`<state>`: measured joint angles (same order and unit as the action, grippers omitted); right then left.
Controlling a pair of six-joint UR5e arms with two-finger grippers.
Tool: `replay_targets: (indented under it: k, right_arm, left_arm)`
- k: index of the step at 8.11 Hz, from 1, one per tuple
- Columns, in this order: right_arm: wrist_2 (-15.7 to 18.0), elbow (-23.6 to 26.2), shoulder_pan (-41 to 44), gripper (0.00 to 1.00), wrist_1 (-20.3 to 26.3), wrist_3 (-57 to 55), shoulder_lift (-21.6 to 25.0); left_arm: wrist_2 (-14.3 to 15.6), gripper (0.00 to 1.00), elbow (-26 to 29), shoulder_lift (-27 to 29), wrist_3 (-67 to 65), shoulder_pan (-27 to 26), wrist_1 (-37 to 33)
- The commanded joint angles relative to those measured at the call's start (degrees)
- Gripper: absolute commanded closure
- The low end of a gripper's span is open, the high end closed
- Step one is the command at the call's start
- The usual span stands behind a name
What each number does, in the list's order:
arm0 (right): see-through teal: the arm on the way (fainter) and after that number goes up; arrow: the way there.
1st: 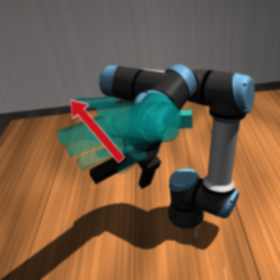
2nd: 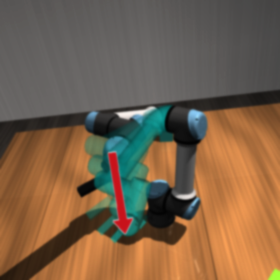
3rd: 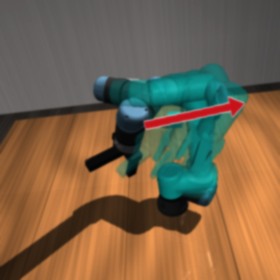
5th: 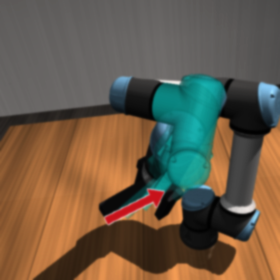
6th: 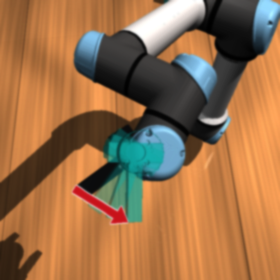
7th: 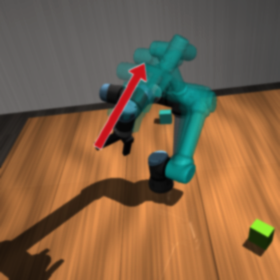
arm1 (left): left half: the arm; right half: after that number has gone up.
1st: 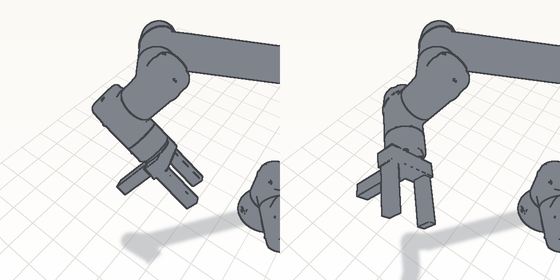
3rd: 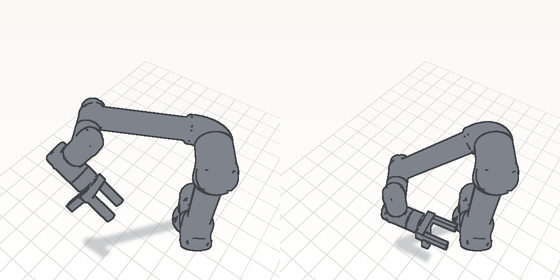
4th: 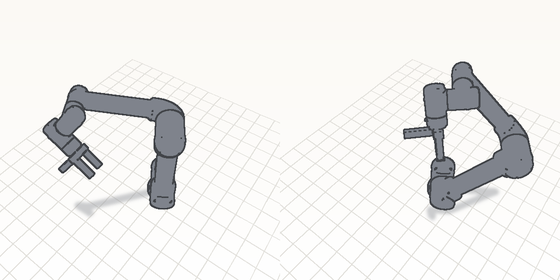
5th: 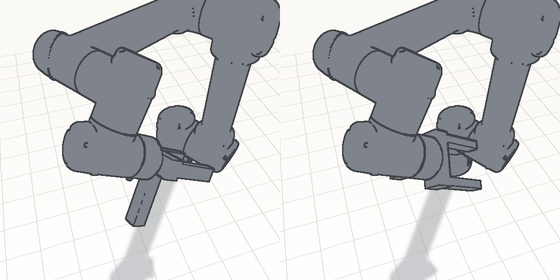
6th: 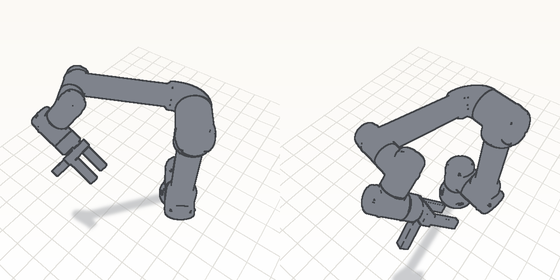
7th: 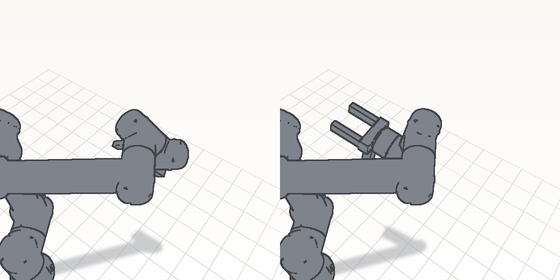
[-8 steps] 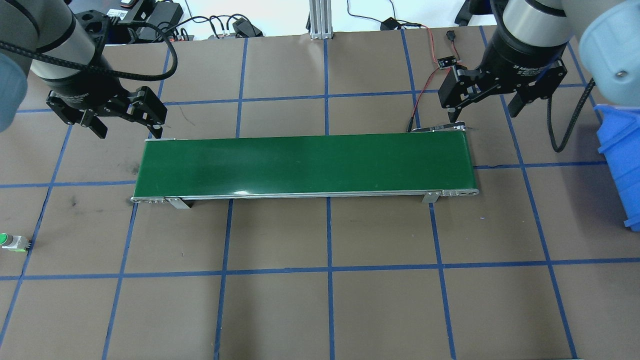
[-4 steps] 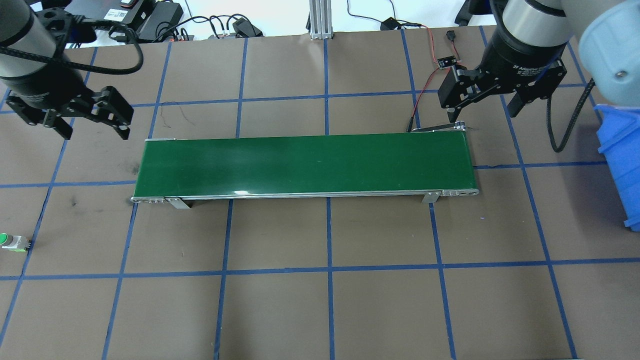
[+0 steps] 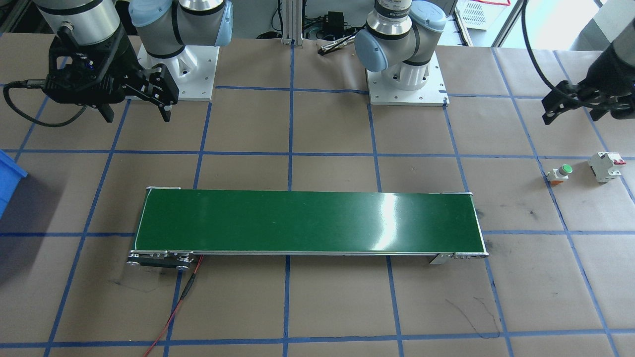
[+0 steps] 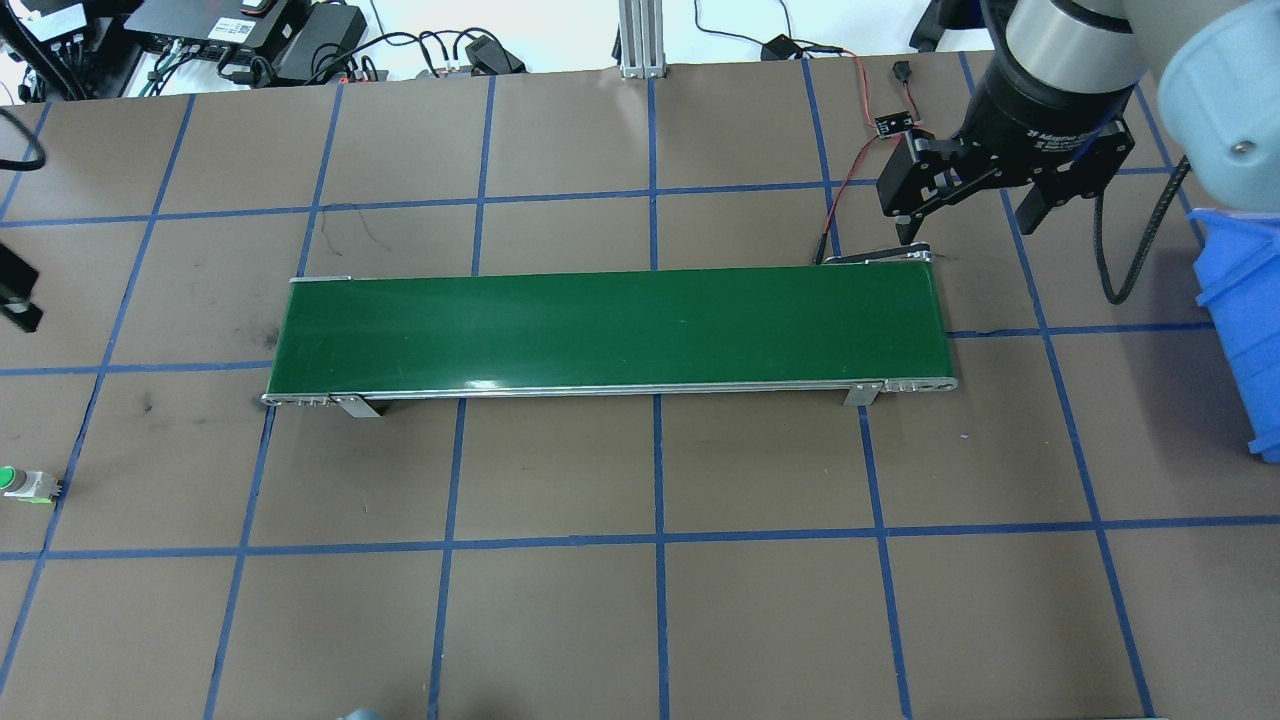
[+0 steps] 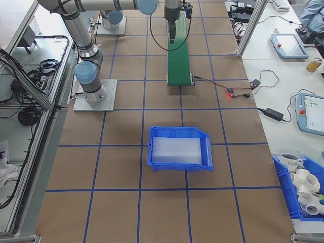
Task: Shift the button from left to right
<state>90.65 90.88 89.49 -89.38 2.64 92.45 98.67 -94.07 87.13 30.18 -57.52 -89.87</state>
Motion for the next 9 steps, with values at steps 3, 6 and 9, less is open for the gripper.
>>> replay_targets:
  k: [3, 6, 9]
  right_arm:
    - [-0.12, 0.0, -0.02, 0.0, 0.0, 0.0, 0.01]
    - [-0.03, 0.0, 0.07, 0.0, 0.0, 0.0, 0.01]
    - [0.14, 0.0, 0.07, 0.0, 0.0, 0.0, 0.01]
  left_arm:
    - [-4.06, 0.0, -3.57, 9.95, 25.06, 22.06, 20.19]
    - [-7.09, 0.0, -3.93, 18.77, 25.11, 23.86, 21.84]
    - [-10.5, 0.0, -4.19, 20.61, 20.12, 23.59, 21.58]
